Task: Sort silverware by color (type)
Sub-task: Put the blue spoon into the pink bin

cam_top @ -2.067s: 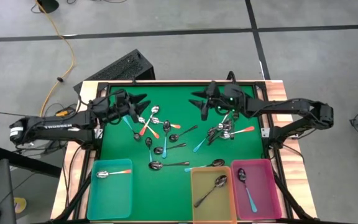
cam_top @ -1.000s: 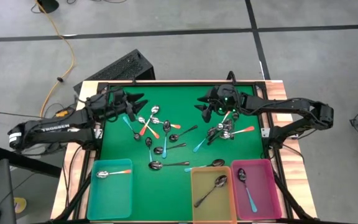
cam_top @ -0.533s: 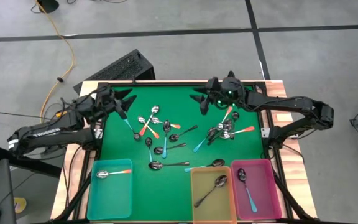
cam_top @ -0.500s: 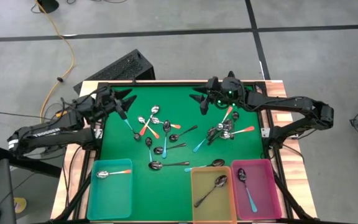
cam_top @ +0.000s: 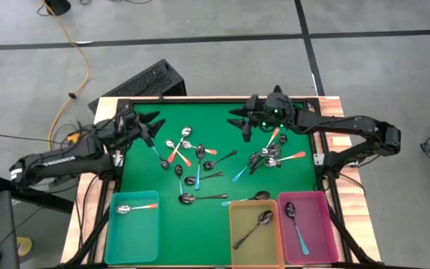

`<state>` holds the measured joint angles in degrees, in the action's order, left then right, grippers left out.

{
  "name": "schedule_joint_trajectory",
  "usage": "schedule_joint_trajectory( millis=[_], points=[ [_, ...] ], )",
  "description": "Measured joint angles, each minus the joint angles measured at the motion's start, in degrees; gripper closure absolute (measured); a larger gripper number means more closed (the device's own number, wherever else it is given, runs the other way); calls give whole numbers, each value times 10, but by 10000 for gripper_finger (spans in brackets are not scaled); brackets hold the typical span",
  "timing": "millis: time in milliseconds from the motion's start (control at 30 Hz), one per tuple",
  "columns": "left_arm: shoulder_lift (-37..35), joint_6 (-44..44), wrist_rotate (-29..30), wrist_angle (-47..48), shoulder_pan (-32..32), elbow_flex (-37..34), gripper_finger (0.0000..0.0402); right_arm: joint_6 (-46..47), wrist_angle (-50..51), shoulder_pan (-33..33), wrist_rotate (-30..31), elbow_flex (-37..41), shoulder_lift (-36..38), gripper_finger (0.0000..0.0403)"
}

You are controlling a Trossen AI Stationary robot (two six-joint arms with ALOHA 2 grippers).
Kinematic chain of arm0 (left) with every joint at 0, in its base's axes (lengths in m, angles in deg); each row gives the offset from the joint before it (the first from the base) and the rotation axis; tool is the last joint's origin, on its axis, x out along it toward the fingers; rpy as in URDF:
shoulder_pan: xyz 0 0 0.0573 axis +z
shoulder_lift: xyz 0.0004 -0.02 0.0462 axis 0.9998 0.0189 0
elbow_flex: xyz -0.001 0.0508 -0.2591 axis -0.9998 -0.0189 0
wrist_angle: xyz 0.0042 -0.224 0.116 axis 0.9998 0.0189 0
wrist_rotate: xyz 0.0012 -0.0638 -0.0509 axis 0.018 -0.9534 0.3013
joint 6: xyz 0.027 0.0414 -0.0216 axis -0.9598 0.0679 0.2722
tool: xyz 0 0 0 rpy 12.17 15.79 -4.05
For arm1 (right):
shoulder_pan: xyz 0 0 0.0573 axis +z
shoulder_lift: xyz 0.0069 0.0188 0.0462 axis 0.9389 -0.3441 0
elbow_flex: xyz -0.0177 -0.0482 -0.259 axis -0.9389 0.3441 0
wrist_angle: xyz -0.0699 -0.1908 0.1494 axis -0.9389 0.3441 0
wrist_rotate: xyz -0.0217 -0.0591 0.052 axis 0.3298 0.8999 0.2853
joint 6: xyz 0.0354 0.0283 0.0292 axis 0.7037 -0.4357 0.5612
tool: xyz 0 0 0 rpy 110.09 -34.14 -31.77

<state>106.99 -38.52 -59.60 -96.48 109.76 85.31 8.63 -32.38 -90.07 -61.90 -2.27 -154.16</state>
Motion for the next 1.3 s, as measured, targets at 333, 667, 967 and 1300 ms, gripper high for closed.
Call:
schedule_joint_trajectory(
  millis=[333, 667, 967, 1300],
  points=[
    [-90, 36, 1, 23, 0, -26, 164, 15, 108, 40, 0, 0, 0, 201],
    [-114, 50, 0, 65, 0, -26, 164, 56, 231, 110, 9, 0, 0, 201],
    [-114, 52, 0, 94, 0, -26, 164, 96, 326, 157, 111, 0, 0, 201],
    [-114, 86, -12, 99, 0, -26, 164, 146, 389, 138, 215, 0, 0, 201]
  ],
)
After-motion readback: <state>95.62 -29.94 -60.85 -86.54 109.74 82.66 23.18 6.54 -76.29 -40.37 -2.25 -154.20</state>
